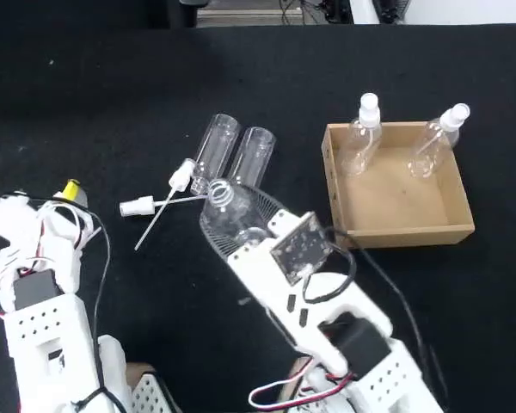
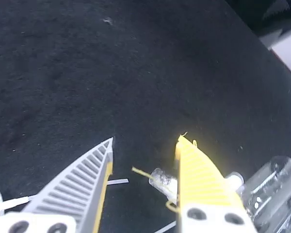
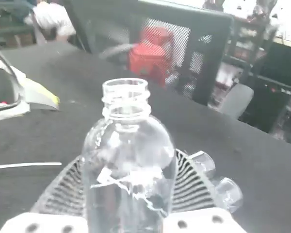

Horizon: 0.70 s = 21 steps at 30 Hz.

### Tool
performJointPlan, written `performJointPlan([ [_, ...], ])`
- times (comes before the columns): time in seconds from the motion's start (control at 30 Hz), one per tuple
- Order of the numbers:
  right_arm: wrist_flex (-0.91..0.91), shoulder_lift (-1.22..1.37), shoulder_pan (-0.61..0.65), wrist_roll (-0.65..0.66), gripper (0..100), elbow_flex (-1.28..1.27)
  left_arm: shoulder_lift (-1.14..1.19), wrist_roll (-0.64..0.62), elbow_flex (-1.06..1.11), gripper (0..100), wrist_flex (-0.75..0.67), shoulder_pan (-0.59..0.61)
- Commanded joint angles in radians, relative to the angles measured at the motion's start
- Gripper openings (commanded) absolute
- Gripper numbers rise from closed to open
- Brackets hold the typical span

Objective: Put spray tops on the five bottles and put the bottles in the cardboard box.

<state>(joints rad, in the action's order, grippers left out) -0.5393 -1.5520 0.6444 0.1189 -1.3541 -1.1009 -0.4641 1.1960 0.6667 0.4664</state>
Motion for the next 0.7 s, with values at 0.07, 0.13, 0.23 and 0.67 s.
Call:
performJointPlan([
  [0.07,0.12,-0.076,0.014,-0.048,1.0,-0.082,0.0,0.087,-0.12,20,0.064,-0.03],
  [0.13,0.118,-0.084,0.014,-0.06,1.0,-0.09,0.014,0.141,-0.213,20,0.141,-0.025],
  [0.23,0.104,-0.087,0.015,-0.06,1.0,-0.102,0.115,0.247,-0.395,20,0.282,-0.027],
  [0.67,0.098,-0.087,0.014,-0.06,1.0,-0.143,0.81,0.783,-1.087,20,0.833,-0.01],
])
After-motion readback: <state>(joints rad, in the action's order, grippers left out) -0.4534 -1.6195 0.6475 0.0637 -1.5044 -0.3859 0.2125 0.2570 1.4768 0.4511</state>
